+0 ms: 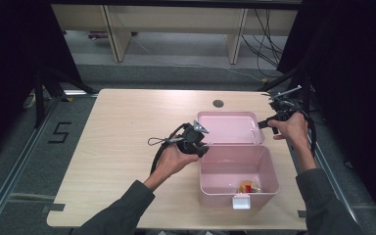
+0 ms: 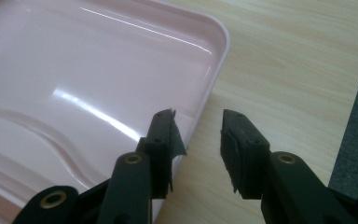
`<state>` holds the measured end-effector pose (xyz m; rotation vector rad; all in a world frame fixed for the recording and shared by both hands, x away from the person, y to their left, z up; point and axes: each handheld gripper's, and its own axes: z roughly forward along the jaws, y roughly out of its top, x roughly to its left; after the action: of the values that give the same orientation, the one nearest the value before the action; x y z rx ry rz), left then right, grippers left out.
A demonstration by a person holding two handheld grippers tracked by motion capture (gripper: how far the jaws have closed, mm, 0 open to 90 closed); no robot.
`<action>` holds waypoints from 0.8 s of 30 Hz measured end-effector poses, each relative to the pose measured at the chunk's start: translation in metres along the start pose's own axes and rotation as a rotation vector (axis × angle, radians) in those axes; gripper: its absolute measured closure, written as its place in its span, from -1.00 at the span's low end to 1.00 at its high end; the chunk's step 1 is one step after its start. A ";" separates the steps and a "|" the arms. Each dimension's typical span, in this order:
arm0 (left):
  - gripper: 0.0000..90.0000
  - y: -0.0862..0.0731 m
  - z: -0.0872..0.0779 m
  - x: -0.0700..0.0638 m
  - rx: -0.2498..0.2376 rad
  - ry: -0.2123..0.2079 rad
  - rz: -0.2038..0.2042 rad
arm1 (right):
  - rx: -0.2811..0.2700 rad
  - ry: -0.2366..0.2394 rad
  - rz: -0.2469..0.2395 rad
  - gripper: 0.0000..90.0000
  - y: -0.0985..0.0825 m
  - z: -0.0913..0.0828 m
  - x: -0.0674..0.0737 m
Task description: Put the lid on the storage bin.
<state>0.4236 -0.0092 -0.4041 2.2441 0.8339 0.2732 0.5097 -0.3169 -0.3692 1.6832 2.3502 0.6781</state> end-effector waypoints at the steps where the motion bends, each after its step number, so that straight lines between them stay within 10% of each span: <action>1: 0.75 0.000 0.000 0.000 -0.001 0.000 -0.001 | -0.006 -0.007 -0.016 0.45 0.002 0.002 -0.001; 24: 0.75 -0.002 0.000 0.001 -0.017 -0.009 0.011 | 0.074 -0.071 0.064 0.72 0.025 0.034 0.000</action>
<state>0.4235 -0.0080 -0.4057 2.2328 0.8125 0.2743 0.5448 -0.3015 -0.3876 1.7889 2.3088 0.5382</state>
